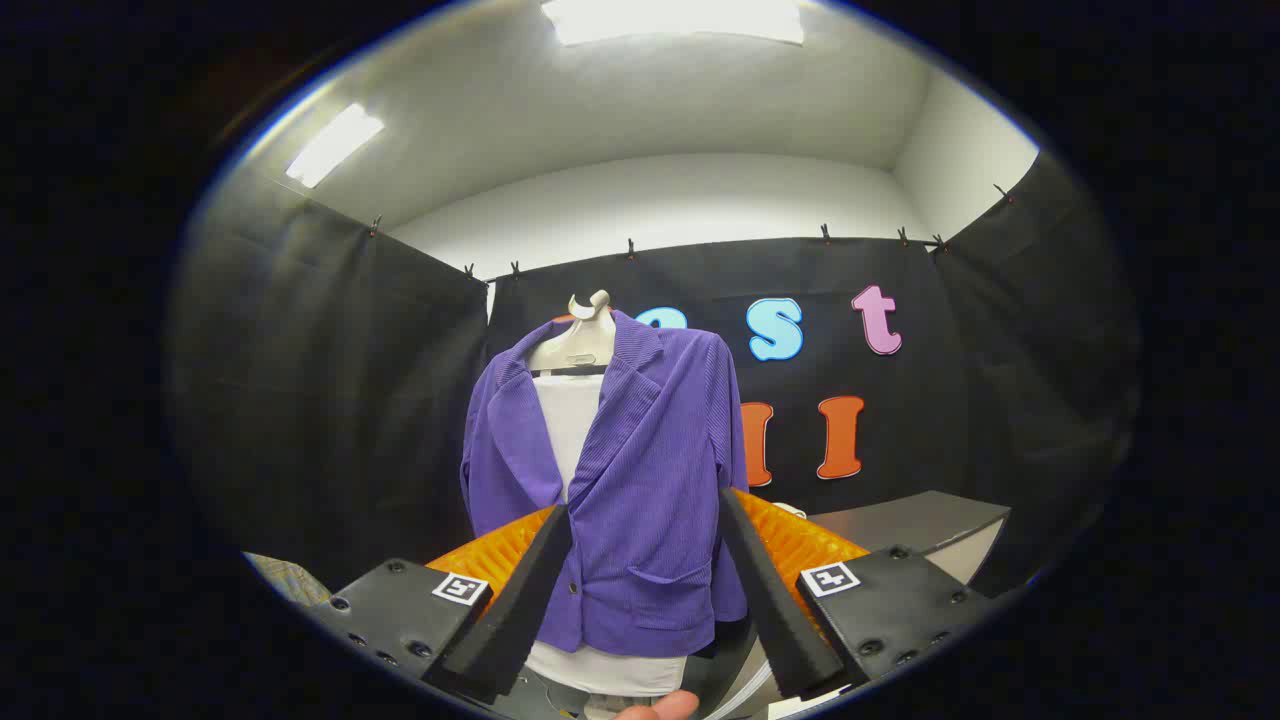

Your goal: Iron the clothes twice with a garment steamer, once on the left side and once on the right side.

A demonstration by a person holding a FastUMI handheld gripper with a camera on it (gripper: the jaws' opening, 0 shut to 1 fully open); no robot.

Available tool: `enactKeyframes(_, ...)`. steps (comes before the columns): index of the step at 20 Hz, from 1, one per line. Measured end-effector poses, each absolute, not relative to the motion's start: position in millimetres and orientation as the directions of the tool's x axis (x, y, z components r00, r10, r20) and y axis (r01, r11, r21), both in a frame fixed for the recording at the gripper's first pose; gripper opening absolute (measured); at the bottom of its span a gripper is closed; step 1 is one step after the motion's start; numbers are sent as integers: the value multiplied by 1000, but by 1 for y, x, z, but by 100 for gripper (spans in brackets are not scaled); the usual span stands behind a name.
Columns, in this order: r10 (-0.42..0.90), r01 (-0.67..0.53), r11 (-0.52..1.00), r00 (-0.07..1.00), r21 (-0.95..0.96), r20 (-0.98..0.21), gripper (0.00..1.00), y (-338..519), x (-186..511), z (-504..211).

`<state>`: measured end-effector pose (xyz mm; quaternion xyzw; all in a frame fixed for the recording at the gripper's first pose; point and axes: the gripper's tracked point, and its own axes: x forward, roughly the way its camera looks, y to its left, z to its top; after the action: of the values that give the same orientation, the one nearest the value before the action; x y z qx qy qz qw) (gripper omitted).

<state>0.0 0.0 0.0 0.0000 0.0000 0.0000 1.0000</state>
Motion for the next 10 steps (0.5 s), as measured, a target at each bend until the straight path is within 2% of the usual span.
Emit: enactKeyframes(10,-3,3,1000,1000,-17,-7,98,3,1,-1)
